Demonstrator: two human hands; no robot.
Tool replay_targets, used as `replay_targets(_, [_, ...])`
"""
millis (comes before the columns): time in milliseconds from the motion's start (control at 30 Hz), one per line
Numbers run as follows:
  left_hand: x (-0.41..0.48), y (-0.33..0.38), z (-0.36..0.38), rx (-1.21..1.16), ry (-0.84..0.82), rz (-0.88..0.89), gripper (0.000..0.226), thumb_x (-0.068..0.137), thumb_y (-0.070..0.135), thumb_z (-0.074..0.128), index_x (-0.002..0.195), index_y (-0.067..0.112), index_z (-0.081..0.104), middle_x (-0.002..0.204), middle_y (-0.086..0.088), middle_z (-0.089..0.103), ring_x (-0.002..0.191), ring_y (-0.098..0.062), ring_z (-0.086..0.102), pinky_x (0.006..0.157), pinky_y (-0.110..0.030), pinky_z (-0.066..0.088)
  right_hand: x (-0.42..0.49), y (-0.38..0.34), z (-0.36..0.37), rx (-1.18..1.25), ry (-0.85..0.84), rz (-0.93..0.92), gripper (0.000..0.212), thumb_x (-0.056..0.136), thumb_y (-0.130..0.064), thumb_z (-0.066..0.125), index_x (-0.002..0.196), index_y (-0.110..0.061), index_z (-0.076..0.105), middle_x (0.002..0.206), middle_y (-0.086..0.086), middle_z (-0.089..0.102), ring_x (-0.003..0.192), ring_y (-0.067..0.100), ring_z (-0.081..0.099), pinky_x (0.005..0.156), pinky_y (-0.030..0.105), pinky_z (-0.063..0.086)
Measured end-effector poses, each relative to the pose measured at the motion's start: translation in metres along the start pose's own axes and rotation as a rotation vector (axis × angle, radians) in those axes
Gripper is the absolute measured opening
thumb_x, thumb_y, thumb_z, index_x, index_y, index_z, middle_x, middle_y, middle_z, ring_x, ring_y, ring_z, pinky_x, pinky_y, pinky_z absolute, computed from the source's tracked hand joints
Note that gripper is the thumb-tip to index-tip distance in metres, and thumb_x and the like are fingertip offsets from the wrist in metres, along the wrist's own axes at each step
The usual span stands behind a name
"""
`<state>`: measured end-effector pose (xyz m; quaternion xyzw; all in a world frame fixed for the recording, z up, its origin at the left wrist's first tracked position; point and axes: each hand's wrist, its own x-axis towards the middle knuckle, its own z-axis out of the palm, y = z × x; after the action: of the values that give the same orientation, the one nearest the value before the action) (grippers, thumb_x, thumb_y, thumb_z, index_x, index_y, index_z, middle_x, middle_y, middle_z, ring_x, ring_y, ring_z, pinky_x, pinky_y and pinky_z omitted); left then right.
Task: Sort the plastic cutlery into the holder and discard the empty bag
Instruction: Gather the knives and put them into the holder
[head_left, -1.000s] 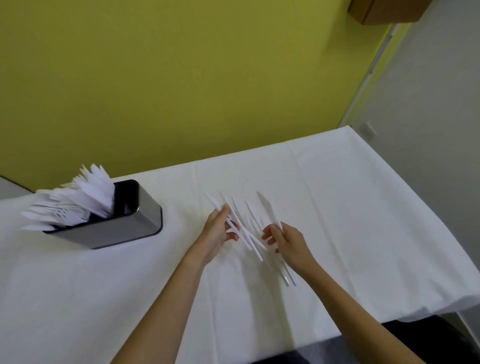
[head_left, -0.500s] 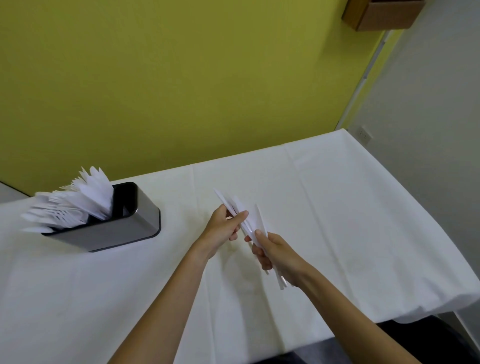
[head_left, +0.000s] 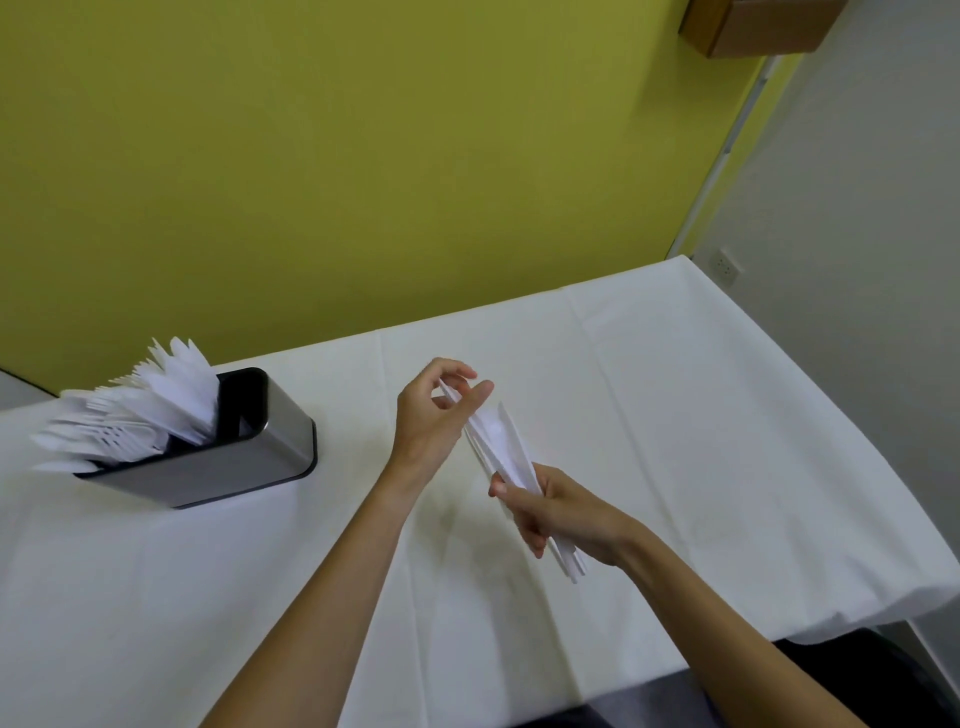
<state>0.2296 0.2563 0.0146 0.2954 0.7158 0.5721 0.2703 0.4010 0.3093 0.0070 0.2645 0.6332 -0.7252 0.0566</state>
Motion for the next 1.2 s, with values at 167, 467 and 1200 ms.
replay_targets(167, [0.003,0.000,0.003,0.158,-0.080,0.049,0.019,0.086,0.033,0.067,0.099,0.021,0.061,0.104,0.008,0.060,0.089,-0.003,0.057,0.076,-0.020,0.046,0.001,-0.007,-0.006,0.055,-0.094,-0.002,0.008,0.098,-0.019,0.048,0.100,-0.011,0.051,0.064,0.005,0.051,0.049,0.019,0.041,0.056,0.031,0.043])
replay_targets(467, [0.002,0.014,-0.002,0.137,-0.230,-0.055,0.011,0.088,0.027,0.066,0.087,0.016,0.064,0.084,-0.003,0.064,0.044,-0.006,0.053,0.044,-0.021,0.043,0.011,-0.017,-0.002,0.047,-0.012,0.040,0.010,0.096,-0.015,0.050,0.086,-0.015,0.050,0.054,-0.002,0.032,0.045,0.014,0.028,0.046,0.021,0.032])
replay_targets(1200, [0.002,0.010,-0.007,0.073,-0.287,-0.191,0.014,0.086,0.021,0.068,0.098,0.016,0.063,0.085,0.000,0.063,0.057,-0.008,0.054,0.048,-0.021,0.043,0.007,-0.017,0.007,-0.079,0.097,-0.056,0.018,0.099,-0.023,0.045,0.086,-0.012,0.042,0.052,-0.006,0.037,0.045,0.014,0.029,0.043,0.023,0.028])
